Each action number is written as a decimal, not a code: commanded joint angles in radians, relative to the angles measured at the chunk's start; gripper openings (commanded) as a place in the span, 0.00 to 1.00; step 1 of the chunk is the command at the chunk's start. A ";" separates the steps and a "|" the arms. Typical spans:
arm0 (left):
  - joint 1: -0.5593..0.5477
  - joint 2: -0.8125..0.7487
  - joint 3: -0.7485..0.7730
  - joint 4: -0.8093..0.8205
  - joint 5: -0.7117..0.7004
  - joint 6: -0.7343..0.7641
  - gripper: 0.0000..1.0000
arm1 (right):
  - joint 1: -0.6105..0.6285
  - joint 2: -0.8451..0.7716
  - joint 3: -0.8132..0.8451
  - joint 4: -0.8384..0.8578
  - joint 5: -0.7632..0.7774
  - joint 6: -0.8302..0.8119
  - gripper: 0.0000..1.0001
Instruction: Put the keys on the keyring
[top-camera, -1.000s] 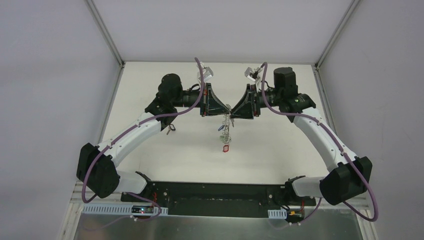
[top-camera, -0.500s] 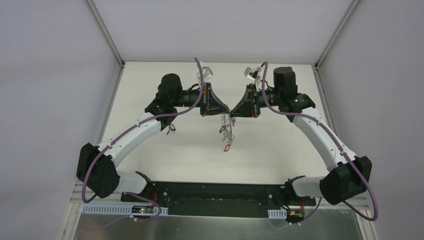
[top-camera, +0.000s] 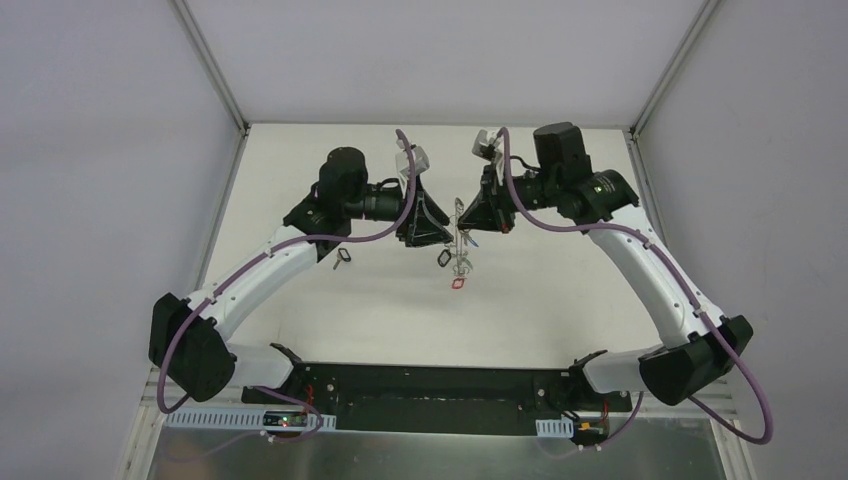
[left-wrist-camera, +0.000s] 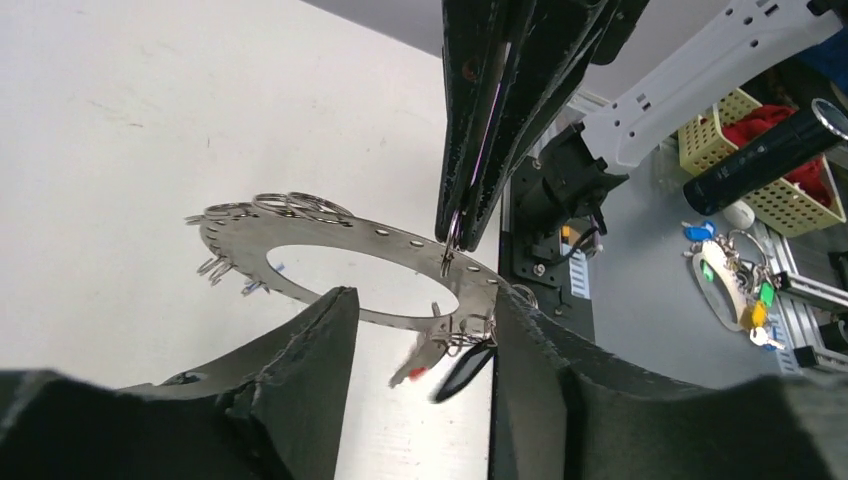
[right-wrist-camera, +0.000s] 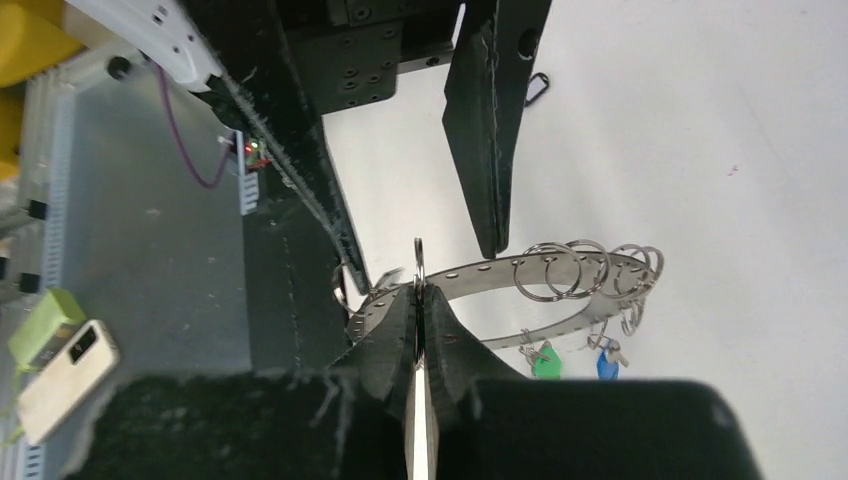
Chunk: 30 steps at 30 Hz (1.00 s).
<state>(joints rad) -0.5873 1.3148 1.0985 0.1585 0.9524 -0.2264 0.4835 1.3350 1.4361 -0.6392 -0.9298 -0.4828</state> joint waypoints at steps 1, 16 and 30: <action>0.003 -0.065 0.021 -0.070 -0.016 0.167 0.59 | 0.069 0.037 0.130 -0.208 0.196 -0.153 0.00; -0.021 -0.002 0.044 -0.069 0.069 0.257 0.49 | 0.135 0.093 0.184 -0.279 0.259 -0.196 0.00; -0.026 0.044 0.066 -0.052 0.101 0.274 0.34 | 0.135 0.104 0.162 -0.271 0.210 -0.195 0.00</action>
<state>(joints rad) -0.6033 1.3571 1.1210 0.0784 1.0023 0.0246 0.6132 1.4399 1.5700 -0.9245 -0.6739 -0.6666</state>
